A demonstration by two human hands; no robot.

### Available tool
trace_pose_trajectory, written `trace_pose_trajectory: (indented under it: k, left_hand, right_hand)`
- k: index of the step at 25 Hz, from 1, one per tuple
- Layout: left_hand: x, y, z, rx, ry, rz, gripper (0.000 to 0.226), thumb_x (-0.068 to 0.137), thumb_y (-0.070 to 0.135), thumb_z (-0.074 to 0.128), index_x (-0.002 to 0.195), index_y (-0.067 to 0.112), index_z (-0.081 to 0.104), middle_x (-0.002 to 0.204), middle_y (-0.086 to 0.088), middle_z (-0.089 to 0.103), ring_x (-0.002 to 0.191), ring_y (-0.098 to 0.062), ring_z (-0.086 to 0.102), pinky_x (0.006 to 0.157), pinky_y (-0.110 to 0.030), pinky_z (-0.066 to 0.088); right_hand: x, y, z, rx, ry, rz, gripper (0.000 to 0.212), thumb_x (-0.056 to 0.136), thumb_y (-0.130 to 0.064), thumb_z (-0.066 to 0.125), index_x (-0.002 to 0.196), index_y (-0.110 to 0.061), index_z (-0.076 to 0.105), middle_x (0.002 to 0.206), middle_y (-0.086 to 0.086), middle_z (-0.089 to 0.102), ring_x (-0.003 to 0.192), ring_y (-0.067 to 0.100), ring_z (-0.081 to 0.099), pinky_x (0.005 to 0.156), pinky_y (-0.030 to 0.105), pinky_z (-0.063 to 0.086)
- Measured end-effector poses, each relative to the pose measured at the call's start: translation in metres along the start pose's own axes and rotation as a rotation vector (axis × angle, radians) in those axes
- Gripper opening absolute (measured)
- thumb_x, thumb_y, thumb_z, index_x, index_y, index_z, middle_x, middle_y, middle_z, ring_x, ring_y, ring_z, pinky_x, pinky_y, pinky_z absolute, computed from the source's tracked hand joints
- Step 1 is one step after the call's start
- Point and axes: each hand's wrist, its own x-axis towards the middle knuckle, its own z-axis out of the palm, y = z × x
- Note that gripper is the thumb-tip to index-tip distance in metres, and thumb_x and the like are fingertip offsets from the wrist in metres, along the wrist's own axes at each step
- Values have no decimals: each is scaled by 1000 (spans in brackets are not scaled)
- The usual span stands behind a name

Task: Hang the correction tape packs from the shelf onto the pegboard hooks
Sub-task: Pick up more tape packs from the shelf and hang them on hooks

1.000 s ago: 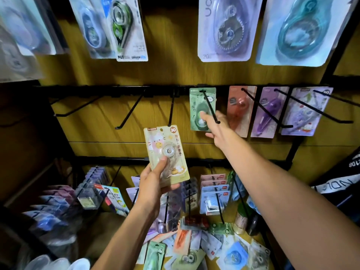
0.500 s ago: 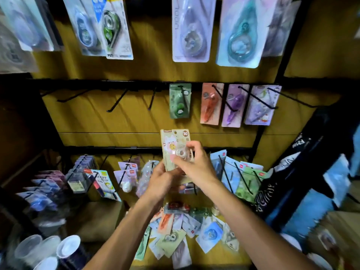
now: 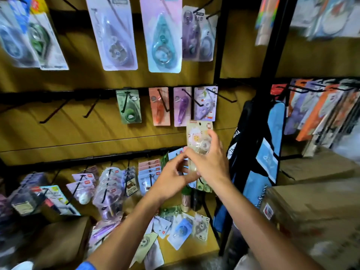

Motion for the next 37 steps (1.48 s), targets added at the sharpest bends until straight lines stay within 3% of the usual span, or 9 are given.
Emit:
trace_pose_trajectory:
  k: [2,4,7,9,14,24,31,37]
  left_hand:
    - [8,-12,-2,89,36,-105,46,83,24,75,122,35,55,112,0,63,101,-14,61,89,-29,55]
    - [14,-24,-10,352,117,-193,60,81,40,72,134,37,45,124,5,60,111,-21,60,92,-46,54]
    - [15,-34,-14,886,100,-208,76,82,49,65,146,27,32,145,-4,49,129,-29,47,104,-47,43]
    - [12,-38,-13,1029,88,-218,78,84,50,63,149,26,26,150,-4,41,135,-29,39,109,-49,37]
    - [7,-48,-10,1012,74,-264,77,87,52,61,150,27,23,151,-5,39,137,-30,38,111,-52,36]
    - [12,-50,-21,931,150,-244,70,86,41,66,146,23,35,148,-6,47,132,-28,46,106,-45,44]
    - [34,-61,-52,922,237,-200,62,83,39,65,138,25,41,131,-6,56,115,-31,53,93,-45,48]
    - [53,-83,-82,944,256,-207,67,85,39,65,144,26,37,139,-3,52,121,-28,50,96,-45,48]
  right_hand:
    - [12,10,-32,-80,122,-9,86,71,-59,68,145,-39,28,143,-3,42,125,24,47,98,40,43]
    - [26,17,-60,-170,207,-26,86,74,-59,66,146,-39,25,144,-1,39,123,28,45,94,40,43]
    - [47,16,-85,-287,227,-45,87,75,-60,63,148,-40,21,146,1,33,125,31,41,91,40,41]
    - [55,11,-92,-354,210,-42,87,76,-59,62,149,-39,19,145,3,32,125,32,40,84,37,36]
    - [56,4,-89,-481,193,-77,89,76,-60,61,150,-39,17,145,6,31,124,33,39,87,40,40]
    - [78,4,-65,-386,133,56,88,78,-58,63,150,-36,18,143,10,35,125,37,42,78,37,36]
    - [150,5,-16,-313,84,125,88,75,-55,70,146,-31,26,141,11,37,126,38,46,100,48,43]
    - [213,13,29,-278,77,75,86,80,-44,73,149,-26,25,146,12,32,126,38,49,99,43,43]
